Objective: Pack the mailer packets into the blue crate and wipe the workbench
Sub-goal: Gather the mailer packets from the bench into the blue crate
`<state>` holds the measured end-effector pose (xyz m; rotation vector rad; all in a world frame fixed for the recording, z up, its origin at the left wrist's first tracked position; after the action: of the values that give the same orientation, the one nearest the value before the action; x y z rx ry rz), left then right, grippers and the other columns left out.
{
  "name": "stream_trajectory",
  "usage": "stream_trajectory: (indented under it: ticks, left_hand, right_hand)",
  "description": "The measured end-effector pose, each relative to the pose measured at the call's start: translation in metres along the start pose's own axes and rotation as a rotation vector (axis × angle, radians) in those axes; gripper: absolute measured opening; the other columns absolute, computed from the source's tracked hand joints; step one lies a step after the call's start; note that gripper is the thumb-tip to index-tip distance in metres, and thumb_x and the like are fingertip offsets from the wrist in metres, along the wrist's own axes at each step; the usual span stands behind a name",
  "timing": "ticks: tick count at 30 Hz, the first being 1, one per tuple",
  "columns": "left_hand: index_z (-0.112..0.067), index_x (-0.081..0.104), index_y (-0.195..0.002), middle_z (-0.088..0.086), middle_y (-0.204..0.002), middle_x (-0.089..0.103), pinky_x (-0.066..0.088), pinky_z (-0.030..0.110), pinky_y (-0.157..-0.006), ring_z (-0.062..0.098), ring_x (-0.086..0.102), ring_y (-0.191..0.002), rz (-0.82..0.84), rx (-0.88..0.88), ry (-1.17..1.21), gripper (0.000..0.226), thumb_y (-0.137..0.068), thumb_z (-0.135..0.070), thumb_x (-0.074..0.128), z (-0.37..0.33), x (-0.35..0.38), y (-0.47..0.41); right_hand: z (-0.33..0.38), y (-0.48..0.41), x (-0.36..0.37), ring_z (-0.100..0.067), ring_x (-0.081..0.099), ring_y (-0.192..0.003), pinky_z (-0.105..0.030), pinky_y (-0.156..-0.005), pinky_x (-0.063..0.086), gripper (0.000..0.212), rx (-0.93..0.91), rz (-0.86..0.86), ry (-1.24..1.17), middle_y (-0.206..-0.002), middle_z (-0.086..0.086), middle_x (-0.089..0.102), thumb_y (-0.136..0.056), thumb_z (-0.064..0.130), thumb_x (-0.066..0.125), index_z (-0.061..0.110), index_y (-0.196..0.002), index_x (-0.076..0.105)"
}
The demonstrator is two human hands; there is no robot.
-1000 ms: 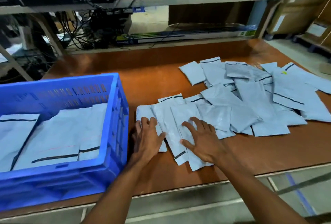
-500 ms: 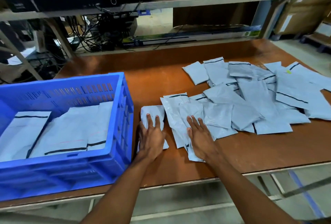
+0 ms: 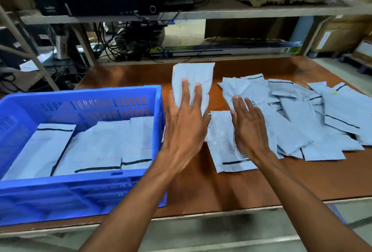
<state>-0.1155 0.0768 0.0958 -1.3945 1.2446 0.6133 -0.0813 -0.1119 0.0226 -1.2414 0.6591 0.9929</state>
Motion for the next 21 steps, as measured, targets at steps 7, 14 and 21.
stream_trajectory:
  ticks: [7, 14, 21]
  left_hand:
    - [-0.022, 0.015, -0.156, 0.009, -0.164, 0.005, 0.028, 0.057, -0.112, 0.045, 0.020, -0.141, -0.126, -0.065, -0.183, 0.065, -0.097, -0.044, 0.033, 0.159, -0.102, 0.015]
    - [-0.013, 0.028, -0.153, 0.029, -0.156, 0.021, 0.025, 0.055, -0.109, 0.042, 0.020, -0.145, 0.152, -0.206, -0.249, 0.070, -0.091, -0.043, 0.028, 0.343, -0.117, 0.067]
    - [-0.009, 0.014, -0.155, 0.015, -0.163, -0.006, 0.011, 0.059, -0.116, 0.039, -0.010, -0.149, 0.599, -0.256, -0.407, 0.054, -0.105, -0.031, 0.013, 0.423, -0.092, 0.090]
  right_hand:
    - [0.198, -0.031, -0.048, -0.030, 0.038, -0.140, -0.046, -0.115, 0.030, 0.049, -0.316, -0.200, -0.160, -0.148, -0.014, 0.045, -0.105, 0.029, 0.026, 0.004, -0.144, 0.044]
    - [0.385, -0.027, 0.033, -0.032, 0.049, -0.128, -0.045, -0.107, 0.038, 0.069, -0.476, 0.167, -0.194, -0.138, -0.020, 0.054, -0.094, 0.036, 0.006, 0.000, -0.130, 0.053]
    - [0.484, -0.001, 0.097, -0.034, 0.055, -0.108, -0.042, -0.088, 0.042, 0.026, -0.563, 0.373, 0.032, -0.115, -0.013, 0.059, -0.093, 0.014, 0.046, 0.008, -0.115, 0.059]
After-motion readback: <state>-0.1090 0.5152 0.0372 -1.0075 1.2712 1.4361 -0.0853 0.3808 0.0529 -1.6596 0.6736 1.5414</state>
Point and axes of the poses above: each hand's wrist, its own y-axis away from the middle knuckle, its own x-axis out of the palm, z = x × y, the point moved 4 cm from there along -y, towards the middle knuckle
